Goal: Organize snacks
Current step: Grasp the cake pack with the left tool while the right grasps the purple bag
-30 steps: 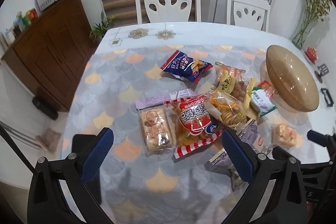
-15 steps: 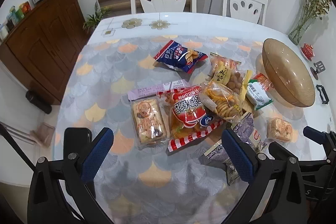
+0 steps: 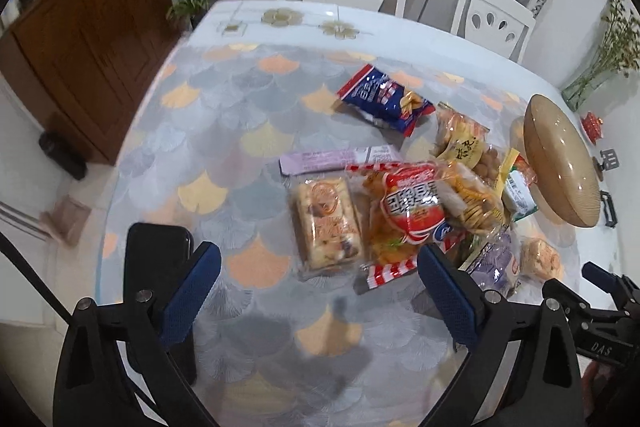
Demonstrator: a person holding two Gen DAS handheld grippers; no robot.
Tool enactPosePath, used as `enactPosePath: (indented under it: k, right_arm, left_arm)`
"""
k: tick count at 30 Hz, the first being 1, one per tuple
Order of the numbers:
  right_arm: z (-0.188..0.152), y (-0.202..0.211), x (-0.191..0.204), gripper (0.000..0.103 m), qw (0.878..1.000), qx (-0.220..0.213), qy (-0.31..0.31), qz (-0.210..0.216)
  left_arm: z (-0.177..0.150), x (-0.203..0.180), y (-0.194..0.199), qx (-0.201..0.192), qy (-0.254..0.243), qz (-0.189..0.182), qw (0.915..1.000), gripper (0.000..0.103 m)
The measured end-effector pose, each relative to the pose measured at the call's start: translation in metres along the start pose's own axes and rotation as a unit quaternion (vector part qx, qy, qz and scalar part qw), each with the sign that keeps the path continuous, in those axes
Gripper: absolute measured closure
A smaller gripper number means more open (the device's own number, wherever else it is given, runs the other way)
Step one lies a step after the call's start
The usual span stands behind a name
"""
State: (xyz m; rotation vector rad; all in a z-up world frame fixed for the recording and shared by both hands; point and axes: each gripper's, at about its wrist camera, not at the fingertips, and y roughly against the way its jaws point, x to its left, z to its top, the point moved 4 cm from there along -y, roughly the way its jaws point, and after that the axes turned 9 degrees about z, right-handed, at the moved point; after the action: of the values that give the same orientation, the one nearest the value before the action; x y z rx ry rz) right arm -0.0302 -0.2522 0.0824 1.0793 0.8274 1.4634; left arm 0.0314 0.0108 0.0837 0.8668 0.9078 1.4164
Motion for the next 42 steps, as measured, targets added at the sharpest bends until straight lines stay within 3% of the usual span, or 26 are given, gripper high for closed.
enactPosePath:
  k: [5, 10, 15, 18, 20, 34, 36, 38, 41, 42]
  right_arm:
    - [-0.002, -0.009, 0.007, 0.000, 0.999, 0.024, 0.015, 0.033]
    - [-0.009, -0.022, 0.018, 0.000, 0.995, 0.052, 0.032, 0.073]
    - [-0.014, -0.030, 0.019, 0.000, 0.990, 0.063, 0.057, 0.116]
    - [-0.015, -0.034, 0.018, 0.000, 0.989, 0.066, 0.082, 0.108]
    - [-0.015, -0.036, 0.018, 0.000, 0.988, 0.067, 0.089, 0.108]
    - [-0.012, -0.081, 0.043, 0.000, 0.980, 0.087, 0.173, 0.051]
    - [-0.010, -0.086, 0.045, 0.000, 0.980, 0.089, 0.172, 0.052]
    - [-0.008, -0.090, 0.048, 0.002, 0.980, 0.090, 0.171, 0.054]
    - [-0.006, -0.096, 0.051, 0.009, 0.979, 0.092, 0.173, 0.056]
    - [-0.005, -0.096, 0.053, 0.017, 0.979, 0.088, 0.176, 0.053]
  left_arm:
    - [-0.003, 0.006, -0.018, 0.022, -0.004, -0.019, 0.9996, 0.005]
    - [-0.002, 0.008, -0.046, 0.062, 0.033, -0.056, 0.9960, 0.005]
    - [0.002, -0.008, -0.067, 0.070, 0.014, -0.029, 0.9971, 0.007]
    - [0.005, -0.015, -0.081, 0.075, 0.002, -0.012, 0.9971, 0.009]
    - [0.006, -0.019, -0.090, 0.081, -0.006, -0.003, 0.9966, 0.022]
    - [0.005, -0.016, -0.116, 0.090, 0.005, -0.011, 0.9959, 0.028]
    - [0.006, -0.019, -0.116, 0.084, 0.000, -0.007, 0.9964, 0.032]
    - [0.008, -0.023, -0.115, 0.079, -0.002, -0.007, 0.9969, 0.049]
    - [0.009, -0.023, -0.114, 0.074, -0.007, 0.002, 0.9973, 0.057]
    - [0.010, -0.022, -0.114, 0.072, -0.005, 0.000, 0.9974, 0.058]
